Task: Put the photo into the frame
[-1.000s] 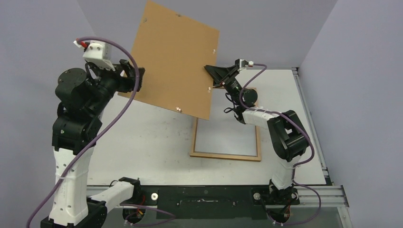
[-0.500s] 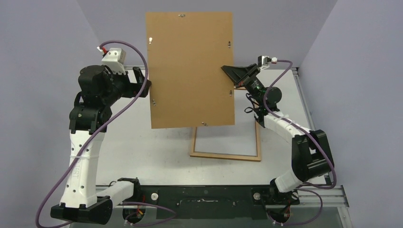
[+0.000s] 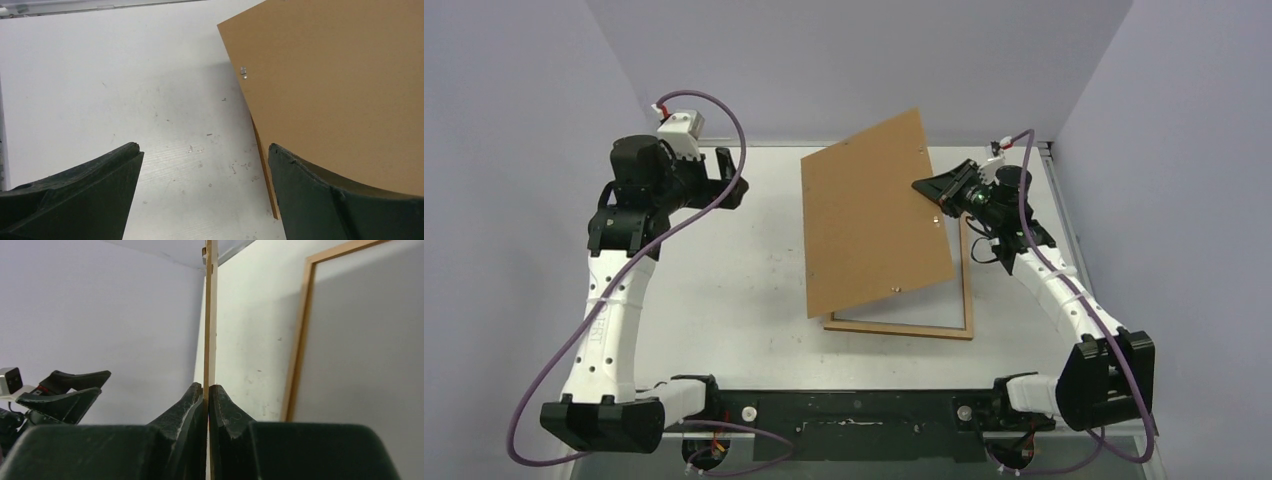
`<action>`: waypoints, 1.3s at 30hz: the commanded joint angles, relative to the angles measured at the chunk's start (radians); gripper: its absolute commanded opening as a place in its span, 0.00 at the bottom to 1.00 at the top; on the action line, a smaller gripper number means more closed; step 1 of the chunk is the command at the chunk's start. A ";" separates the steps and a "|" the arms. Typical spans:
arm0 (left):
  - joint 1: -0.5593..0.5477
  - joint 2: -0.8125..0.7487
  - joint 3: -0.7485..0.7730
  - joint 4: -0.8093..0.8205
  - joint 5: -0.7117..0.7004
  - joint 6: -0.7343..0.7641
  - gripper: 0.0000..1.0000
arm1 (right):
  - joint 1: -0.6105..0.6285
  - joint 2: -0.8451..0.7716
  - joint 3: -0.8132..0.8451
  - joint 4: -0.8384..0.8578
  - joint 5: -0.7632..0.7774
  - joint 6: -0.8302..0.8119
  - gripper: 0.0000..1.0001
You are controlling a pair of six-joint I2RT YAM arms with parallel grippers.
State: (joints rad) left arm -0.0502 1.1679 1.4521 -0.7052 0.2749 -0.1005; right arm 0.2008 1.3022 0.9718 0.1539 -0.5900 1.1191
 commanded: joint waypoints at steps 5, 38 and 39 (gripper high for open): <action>0.006 0.109 -0.074 0.074 0.048 0.053 0.96 | -0.110 -0.163 -0.096 -0.130 0.010 -0.104 0.05; -0.286 0.699 -0.022 0.249 0.132 -0.045 0.74 | -0.255 -0.064 -0.341 0.345 -0.069 -0.058 0.05; -0.291 0.712 -0.022 0.259 0.131 -0.051 0.74 | -0.255 -0.058 -0.341 0.348 -0.071 -0.057 0.05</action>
State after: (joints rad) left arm -0.3176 1.8454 1.3792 -0.5274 0.3737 -0.1211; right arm -0.0486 1.2343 0.6334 0.3439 -0.6186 1.0142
